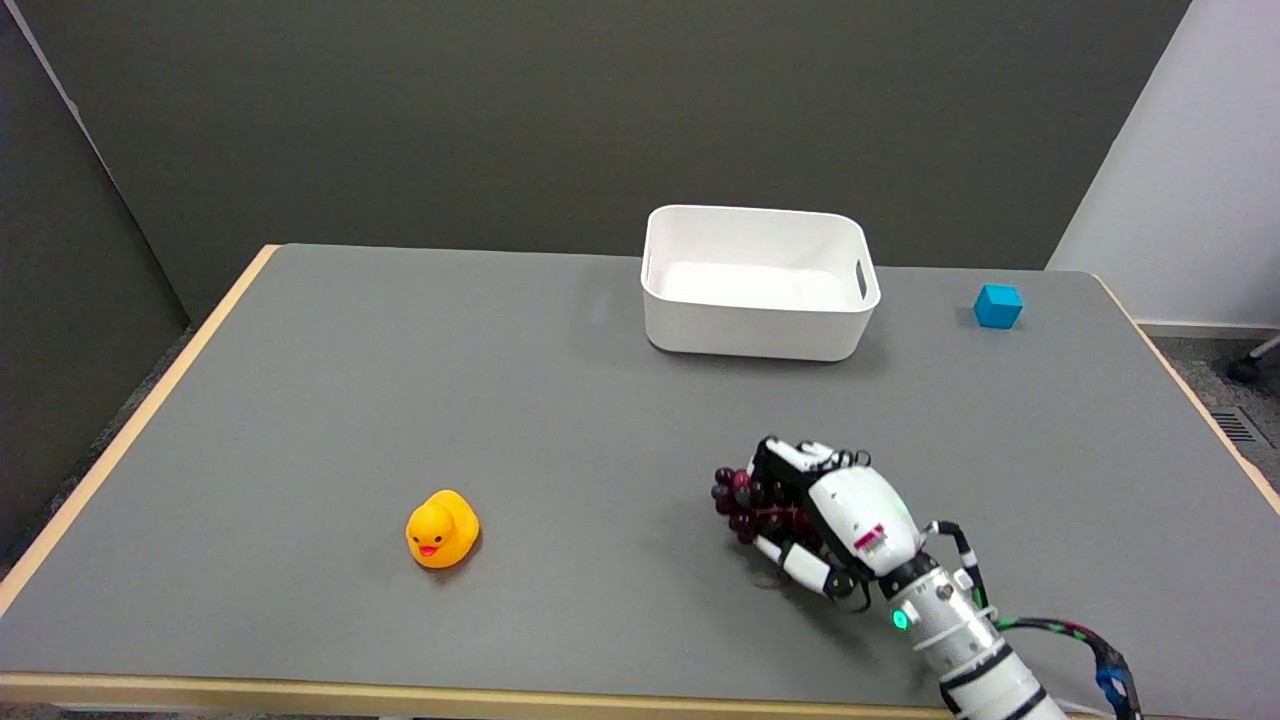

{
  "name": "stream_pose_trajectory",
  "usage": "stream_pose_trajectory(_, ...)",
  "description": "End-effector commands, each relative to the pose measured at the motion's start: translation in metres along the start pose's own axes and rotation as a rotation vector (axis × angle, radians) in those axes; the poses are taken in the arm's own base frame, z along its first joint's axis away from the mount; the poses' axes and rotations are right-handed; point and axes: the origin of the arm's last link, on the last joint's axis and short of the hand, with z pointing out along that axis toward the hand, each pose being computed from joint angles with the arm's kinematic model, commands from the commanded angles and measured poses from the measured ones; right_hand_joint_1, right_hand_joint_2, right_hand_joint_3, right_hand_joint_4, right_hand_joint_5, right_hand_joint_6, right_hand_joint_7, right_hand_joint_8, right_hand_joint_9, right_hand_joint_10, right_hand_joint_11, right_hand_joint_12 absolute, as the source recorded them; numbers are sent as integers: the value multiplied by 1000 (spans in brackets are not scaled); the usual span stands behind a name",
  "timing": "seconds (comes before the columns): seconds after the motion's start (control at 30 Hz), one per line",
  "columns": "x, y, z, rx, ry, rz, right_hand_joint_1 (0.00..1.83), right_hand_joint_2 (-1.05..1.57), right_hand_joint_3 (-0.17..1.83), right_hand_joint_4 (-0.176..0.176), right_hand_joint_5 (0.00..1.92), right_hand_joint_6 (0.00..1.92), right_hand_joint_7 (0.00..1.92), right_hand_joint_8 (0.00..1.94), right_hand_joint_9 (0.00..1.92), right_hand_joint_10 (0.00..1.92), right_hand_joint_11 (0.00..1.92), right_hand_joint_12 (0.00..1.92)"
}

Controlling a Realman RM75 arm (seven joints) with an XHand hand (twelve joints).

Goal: Pick up the grape.

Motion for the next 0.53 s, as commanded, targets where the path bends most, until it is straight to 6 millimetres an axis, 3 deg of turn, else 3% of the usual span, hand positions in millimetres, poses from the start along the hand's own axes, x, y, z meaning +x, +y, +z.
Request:
stream_pose_trajectory(0.03,86,-9,92,124,263,-68,1332,1253,64,-176,474,1458,767,1476,690,1693,563,1921)
stream_pose_trajectory(0.23,136,6,152,56,361,-113,1328,1257,67,-176,470,1465,760,1492,683,1713,541,1921)
stream_pose_trajectory(0.33,153,21,188,4,384,-107,1235,1192,224,-176,487,1506,791,1526,750,1691,482,1921)
stream_pose_trajectory(0.4,162,33,213,-42,380,-88,1178,1152,320,-176,498,1531,810,1546,792,1677,445,1921)
stream_pose_trajectory(0.47,162,45,229,-89,360,-72,1178,1151,323,-176,498,1533,810,1546,793,1677,435,1921)
stream_pose_trajectory(0.53,171,55,260,-135,349,-58,1179,1166,286,-176,501,1521,812,1536,800,1666,424,1921)
